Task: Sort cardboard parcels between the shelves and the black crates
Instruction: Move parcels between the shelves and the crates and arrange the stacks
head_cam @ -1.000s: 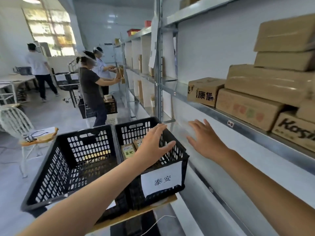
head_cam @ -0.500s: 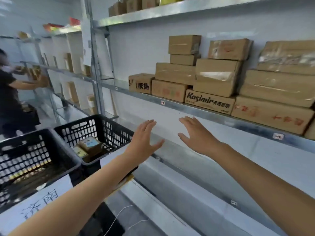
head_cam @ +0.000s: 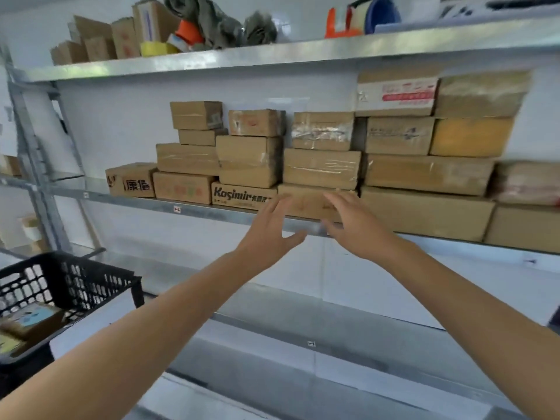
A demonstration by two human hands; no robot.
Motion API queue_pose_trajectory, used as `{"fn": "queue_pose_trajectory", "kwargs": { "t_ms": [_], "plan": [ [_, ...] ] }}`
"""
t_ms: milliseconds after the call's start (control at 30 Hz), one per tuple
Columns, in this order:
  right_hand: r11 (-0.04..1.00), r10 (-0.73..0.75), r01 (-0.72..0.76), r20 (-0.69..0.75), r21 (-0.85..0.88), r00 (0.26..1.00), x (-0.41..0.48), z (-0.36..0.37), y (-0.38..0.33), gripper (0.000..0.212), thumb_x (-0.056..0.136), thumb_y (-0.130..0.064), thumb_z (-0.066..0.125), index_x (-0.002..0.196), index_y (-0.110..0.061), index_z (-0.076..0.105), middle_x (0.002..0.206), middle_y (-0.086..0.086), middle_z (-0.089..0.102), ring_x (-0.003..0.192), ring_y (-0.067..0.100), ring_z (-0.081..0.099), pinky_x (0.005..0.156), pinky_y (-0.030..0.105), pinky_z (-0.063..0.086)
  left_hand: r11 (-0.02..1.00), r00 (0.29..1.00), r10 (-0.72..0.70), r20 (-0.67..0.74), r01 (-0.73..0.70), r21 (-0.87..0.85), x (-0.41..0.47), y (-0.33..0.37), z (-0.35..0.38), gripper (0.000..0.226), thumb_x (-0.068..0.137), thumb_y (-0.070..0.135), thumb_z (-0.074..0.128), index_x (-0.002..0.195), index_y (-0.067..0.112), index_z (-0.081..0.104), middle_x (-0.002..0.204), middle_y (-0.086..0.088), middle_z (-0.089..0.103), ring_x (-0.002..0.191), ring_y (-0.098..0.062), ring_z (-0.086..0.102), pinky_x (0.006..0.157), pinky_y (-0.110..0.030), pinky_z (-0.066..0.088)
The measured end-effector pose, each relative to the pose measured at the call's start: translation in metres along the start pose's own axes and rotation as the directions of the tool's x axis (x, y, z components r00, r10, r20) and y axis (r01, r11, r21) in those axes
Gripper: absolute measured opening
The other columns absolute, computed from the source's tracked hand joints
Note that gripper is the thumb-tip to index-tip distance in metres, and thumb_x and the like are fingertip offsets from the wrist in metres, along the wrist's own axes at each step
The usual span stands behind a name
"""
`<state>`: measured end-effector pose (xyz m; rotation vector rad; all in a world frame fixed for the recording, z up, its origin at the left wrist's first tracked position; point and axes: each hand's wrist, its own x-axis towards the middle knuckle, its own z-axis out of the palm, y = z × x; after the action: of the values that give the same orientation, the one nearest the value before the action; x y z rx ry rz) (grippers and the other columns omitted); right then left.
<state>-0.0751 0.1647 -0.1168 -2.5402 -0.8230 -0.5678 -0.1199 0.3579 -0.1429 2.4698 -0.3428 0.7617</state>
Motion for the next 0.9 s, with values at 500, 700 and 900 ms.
{"fn": "queue_pose_trajectory", "kwargs": {
  "t_ms": [500, 700, 900],
  "plan": [
    [0.938, 0.222, -0.259, -0.175, -0.229, 0.959, -0.091, -0.169, 0.212, 0.051, 0.098, -0.028, 0.054, 0.143, -0.007, 0.043, 0.141, 0.012, 0.048, 0.135, 0.030, 0.040, 0.109, 0.042, 0.034, 0.952, 0.975, 0.197, 0.106, -0.165, -0.256, 0.103, 0.219, 0.156, 0.071, 0.096, 0.042, 0.062, 0.155, 0.022, 0.029, 0.162, 0.006, 0.027, 0.146, -0.011, 0.026, 0.106, -0.019, 0.020],
    [0.925, 0.295, -0.334, -0.215, -0.179, 0.931, -0.112, -0.214, 0.285, 0.051, 0.098, -0.025, 0.054, 0.144, -0.007, 0.043, 0.141, 0.016, 0.048, 0.132, 0.031, 0.043, 0.110, 0.045, 0.037, 0.930, 0.985, 0.137, 0.101, -0.093, -0.356, 0.135, 0.273, 0.202, 0.069, 0.096, 0.038, 0.063, 0.154, 0.020, 0.030, 0.156, 0.003, 0.039, 0.141, -0.013, 0.035, 0.100, -0.019, 0.025],
    [0.880, 0.443, -0.471, -0.251, -0.061, 0.861, -0.120, -0.243, 0.347, 0.058, 0.100, -0.027, 0.051, 0.151, -0.005, 0.032, 0.152, 0.016, 0.035, 0.138, 0.032, 0.037, 0.114, 0.040, 0.033, 0.921, 0.993, 0.013, 0.117, 0.034, -0.389, 0.168, 0.297, 0.233, 0.073, 0.097, 0.039, 0.061, 0.156, 0.015, 0.024, 0.157, -0.004, 0.039, 0.141, -0.021, 0.039, 0.113, -0.036, 0.036]
  ]
}}
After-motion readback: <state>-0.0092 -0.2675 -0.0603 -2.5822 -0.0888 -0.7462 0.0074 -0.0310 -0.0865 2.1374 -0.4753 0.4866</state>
